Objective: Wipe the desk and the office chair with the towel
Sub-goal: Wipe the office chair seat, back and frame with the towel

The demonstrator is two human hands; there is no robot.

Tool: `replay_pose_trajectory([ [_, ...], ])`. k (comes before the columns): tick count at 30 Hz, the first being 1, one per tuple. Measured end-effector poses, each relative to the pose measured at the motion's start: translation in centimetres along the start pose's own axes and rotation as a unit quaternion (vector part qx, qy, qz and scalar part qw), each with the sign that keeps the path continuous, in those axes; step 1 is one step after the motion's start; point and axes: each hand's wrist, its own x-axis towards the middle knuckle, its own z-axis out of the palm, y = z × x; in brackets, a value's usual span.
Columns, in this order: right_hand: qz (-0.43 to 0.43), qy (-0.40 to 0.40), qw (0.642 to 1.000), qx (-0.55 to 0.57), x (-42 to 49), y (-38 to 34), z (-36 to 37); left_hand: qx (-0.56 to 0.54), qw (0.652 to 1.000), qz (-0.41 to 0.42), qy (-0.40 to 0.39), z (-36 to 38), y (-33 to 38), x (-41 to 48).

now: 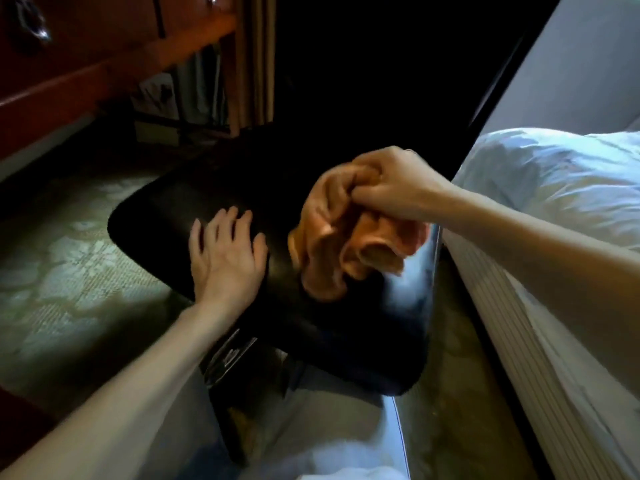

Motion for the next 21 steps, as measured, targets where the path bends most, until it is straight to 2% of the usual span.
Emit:
replay_pose_trajectory([
  [1,0.032,0.049,0.998,-0.013,1.4,1.9,0.0,0.024,1.000,-0.003,0.000,-0.2,1.0,-0.8],
  [2,0.086,0.044,0.994,-0.054,2.8,3.6,0.5,0.050,0.999,0.017,0.001,-0.7,1.9,-1.1],
  [4,0.198,-0.079,0.966,-0.147,4.0,6.5,3.4,0.082,0.992,0.100,0.002,-1.9,2.4,-0.1],
  [5,0.234,-0.105,0.955,-0.151,4.0,7.5,5.4,0.084,0.988,0.131,0.000,-2.9,1.9,1.1],
  [7,0.282,-0.049,0.949,-0.132,3.6,8.2,8.3,0.084,0.988,0.130,0.013,-4.9,-0.8,4.4],
  [8,0.287,-0.010,0.949,-0.128,3.8,8.1,8.9,0.087,0.993,0.081,0.011,-5.9,-2.6,6.0],
  [10,0.285,0.032,0.950,-0.124,4.4,6.4,8.4,0.041,0.993,-0.081,-0.076,-6.7,-6.5,7.8],
  [11,0.264,0.028,0.955,-0.130,4.8,5.2,8.0,-0.023,0.976,-0.152,-0.155,-6.2,-7.8,8.0],
  [12,0.214,0.006,0.965,-0.148,5.4,3.7,8.2,-0.109,0.949,-0.191,-0.227,-5.4,-8.3,7.8],
  [13,0.138,-0.028,0.977,-0.161,5.8,1.6,8.5,-0.186,0.922,-0.212,-0.266,-4.7,-8.4,7.2],
  [14,0.059,-0.066,0.983,-0.159,6.1,-0.6,8.9,-0.229,0.911,-0.220,-0.262,-4.2,-8.3,6.2],
  [15,-0.004,-0.121,0.982,-0.146,6.6,-2.6,8.7,-0.238,0.915,-0.214,-0.244,-3.8,-8.4,5.5],
  [16,-0.036,-0.166,0.978,-0.125,7.5,-4.3,8.2,-0.198,0.932,-0.189,-0.238,-3.9,-8.6,5.4],
  [17,-0.042,-0.173,0.977,-0.114,8.6,-5.3,7.1,-0.160,0.943,-0.160,-0.243,-4.4,-8.7,5.5],
  [18,-0.031,-0.148,0.983,-0.103,9.8,-5.8,6.3,-0.135,0.946,-0.141,-0.260,-5.1,-8.8,5.6],
  [20,-0.006,-0.004,0.993,-0.118,11.7,-5.6,5.4,-0.155,0.939,-0.112,-0.286,-5.8,-8.7,5.9],
  [21,0.020,0.038,0.990,-0.133,11.9,-5.2,5.7,-0.161,0.938,-0.104,-0.288,-6.1,-8.5,5.8],
])
